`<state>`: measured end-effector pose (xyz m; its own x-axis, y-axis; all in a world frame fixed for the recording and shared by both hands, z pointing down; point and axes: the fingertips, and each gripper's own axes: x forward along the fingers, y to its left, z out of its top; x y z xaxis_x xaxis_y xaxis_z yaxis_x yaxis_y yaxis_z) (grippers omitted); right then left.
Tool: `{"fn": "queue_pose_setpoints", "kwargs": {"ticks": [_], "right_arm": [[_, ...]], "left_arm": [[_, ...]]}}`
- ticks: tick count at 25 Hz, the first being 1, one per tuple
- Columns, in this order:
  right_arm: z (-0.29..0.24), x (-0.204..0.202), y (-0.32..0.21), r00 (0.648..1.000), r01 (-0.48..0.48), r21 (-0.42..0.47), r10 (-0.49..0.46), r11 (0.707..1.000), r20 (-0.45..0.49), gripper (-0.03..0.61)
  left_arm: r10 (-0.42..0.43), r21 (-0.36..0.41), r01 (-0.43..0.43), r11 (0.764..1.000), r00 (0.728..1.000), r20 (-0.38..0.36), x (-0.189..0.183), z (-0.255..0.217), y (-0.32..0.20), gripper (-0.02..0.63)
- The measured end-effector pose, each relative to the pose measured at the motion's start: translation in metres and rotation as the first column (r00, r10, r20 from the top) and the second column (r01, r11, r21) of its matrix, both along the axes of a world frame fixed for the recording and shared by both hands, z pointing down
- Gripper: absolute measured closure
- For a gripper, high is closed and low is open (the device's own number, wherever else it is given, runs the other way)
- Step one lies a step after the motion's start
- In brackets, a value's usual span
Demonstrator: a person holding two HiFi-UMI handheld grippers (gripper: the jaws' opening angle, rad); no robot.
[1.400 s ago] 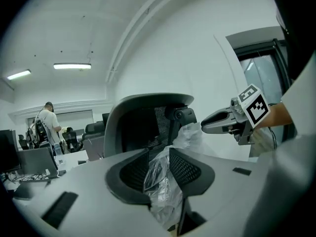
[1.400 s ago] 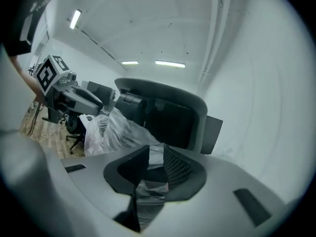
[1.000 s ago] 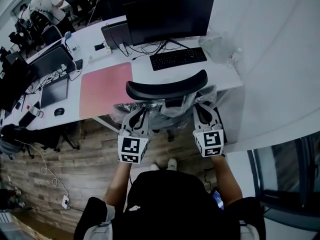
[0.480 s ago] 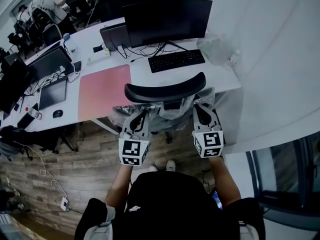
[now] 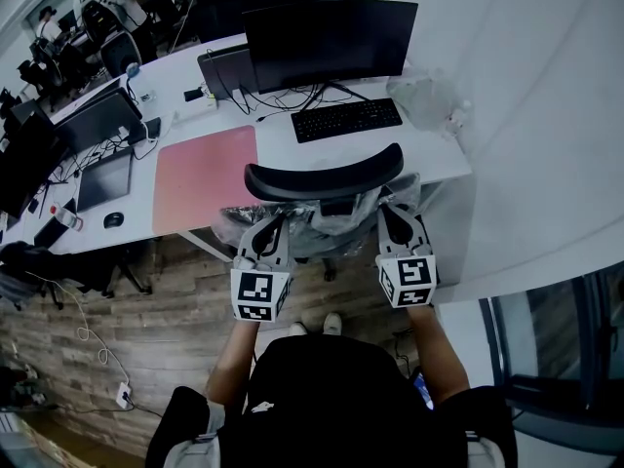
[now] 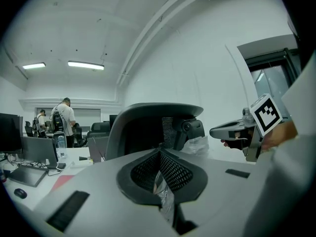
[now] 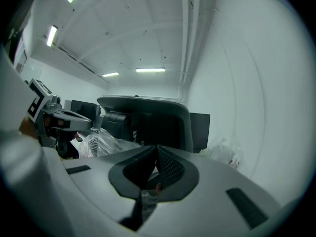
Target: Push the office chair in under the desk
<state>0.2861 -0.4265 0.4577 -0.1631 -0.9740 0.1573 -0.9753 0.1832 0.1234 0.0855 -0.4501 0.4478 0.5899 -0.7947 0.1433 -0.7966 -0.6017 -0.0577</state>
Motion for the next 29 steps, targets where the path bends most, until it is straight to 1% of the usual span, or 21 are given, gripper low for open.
{"fn": "queue_pose_setpoints", "kwargs": {"ticks": [4, 8, 29], "right_arm": [[-0.0013, -0.0012, -0.0003, 1.000, -0.001, -0.003, 0.000, 1.000, -0.016, 0.554], [0.0002, -0.0007, -0.0004, 1.000, -0.001, -0.007, 0.001, 1.000, -0.026, 0.554], [0.0045, -0.0049, -0.0032, 1.000, 0.000, -0.016, 0.000, 1.000, -0.026, 0.554]], "left_arm": [[-0.003, -0.036, 0.000, 0.999, 0.997, -0.079, -0.0025, -0.0069, -0.0032, 0.600], [-0.006, -0.022, 0.004, 1.000, 0.998, -0.064, -0.0012, -0.0084, -0.0031, 0.600], [0.006, -0.025, -0.007, 1.000, 0.998, -0.062, -0.0006, -0.0036, -0.0037, 0.600]]}}
